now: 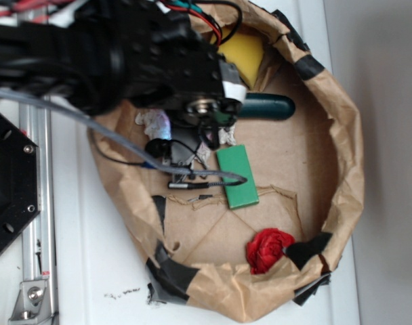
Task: Grab the white paper.
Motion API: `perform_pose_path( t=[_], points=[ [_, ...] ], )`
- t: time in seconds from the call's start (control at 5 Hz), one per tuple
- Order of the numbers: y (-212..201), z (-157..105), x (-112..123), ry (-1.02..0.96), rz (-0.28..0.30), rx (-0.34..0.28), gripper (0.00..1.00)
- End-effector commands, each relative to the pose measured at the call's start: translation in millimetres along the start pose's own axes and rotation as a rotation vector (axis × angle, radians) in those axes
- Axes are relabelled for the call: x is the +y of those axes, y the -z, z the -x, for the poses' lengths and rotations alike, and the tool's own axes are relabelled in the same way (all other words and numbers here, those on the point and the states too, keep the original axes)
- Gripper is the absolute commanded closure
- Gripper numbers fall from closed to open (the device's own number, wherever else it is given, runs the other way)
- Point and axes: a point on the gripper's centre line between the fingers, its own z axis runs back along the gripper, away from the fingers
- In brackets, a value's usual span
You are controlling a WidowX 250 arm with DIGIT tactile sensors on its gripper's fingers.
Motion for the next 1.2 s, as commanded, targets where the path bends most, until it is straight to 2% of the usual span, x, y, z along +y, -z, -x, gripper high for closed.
perform_pose_path(
  t=[0.0,0.4,0.6,0.8,1.0],
  points=[
    [-42.9,-14.0,-0.5,-0.098,0.076,-0.101,1.0],
    [-146.7,-22.8,-12.8,-0.066,0.195,-0.235,1.0],
    [-197.1,-19.5,-16.5,-0.082,0.233,-0.252,1.0],
    [-191.7,-8.9,-24.1,-0.135,0.235,-0.219,1.0],
    [-186.4,-1.7,-29.4,-0.163,0.202,-0.205,1.0]
  ],
)
